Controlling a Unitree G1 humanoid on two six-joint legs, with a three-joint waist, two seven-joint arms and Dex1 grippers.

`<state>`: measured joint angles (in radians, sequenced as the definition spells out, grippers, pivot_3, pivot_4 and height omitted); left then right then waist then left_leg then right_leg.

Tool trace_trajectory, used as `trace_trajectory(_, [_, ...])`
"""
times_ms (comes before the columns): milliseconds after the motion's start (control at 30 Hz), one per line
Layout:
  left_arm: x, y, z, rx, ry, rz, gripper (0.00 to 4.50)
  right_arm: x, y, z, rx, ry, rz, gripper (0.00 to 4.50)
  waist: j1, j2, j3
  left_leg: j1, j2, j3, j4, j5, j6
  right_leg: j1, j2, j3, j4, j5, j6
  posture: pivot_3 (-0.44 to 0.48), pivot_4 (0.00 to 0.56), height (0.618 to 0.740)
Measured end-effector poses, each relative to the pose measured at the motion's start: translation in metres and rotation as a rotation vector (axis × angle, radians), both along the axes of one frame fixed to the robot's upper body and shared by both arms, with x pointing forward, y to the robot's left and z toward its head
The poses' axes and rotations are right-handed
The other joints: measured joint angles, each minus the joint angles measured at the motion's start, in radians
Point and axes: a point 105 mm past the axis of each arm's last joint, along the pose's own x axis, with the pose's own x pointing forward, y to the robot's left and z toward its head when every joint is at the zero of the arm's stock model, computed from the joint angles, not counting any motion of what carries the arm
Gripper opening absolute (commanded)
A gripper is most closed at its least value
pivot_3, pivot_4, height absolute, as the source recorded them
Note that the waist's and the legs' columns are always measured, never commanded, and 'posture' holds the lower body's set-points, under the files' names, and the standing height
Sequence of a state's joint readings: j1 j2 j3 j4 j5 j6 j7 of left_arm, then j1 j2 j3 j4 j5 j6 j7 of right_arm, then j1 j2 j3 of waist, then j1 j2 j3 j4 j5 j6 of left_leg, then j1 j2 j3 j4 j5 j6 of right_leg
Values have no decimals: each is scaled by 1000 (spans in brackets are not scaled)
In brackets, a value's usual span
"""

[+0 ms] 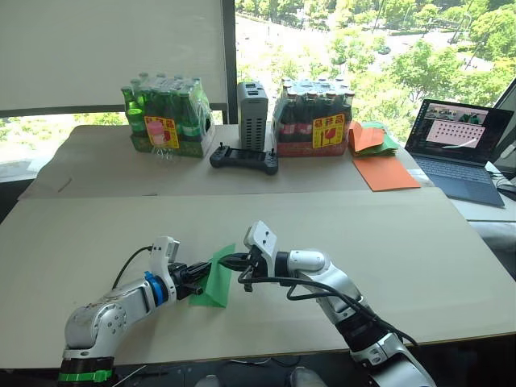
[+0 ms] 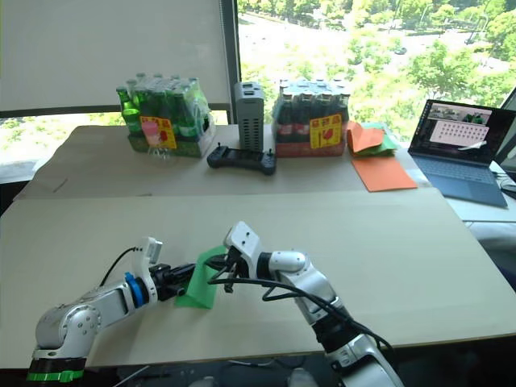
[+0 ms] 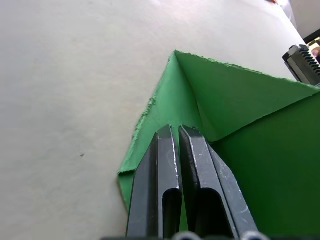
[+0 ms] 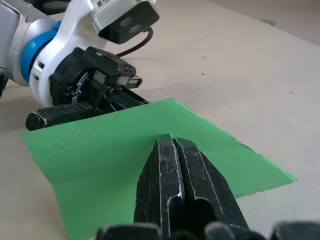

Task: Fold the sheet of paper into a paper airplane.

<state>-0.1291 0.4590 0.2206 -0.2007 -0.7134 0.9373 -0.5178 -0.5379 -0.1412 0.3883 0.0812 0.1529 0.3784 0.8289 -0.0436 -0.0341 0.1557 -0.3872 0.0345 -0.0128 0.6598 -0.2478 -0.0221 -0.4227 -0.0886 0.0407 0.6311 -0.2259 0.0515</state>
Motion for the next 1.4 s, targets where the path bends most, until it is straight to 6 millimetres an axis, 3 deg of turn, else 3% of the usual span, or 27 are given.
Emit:
trace_trajectory(533, [-18,19,-2,8,6,102,243,-7,23,-16,-51,5,74,0,-3,0,0,1,0,0,0,0,0,0,0,0,0,0,0,0,150,727])
trace_trajectory(700, [-24,32,0,-30,14,154,243,-2,24,-29,-84,18,46,0,-2,0,0,0,0,0,0,0,0,0,0,0,0,0,0,0,150,727])
trace_trajectory(833, [-26,38,20,-120,-33,169,243,5,22,-34,-115,-10,19,0,-1,0,0,0,0,0,0,0,0,0,0,0,0,0,0,0,150,727])
trace_trajectory(1000, [-27,29,39,-178,-75,117,243,11,21,-34,-138,-41,-6,0,0,0,0,1,0,0,0,0,0,1,0,0,0,0,0,0,150,727])
trace_trajectory(1400, [-24,6,-2,-32,50,12,243,13,19,-34,-146,-52,-21,0,1,0,0,1,0,0,0,0,0,1,0,0,0,0,0,0,150,727])
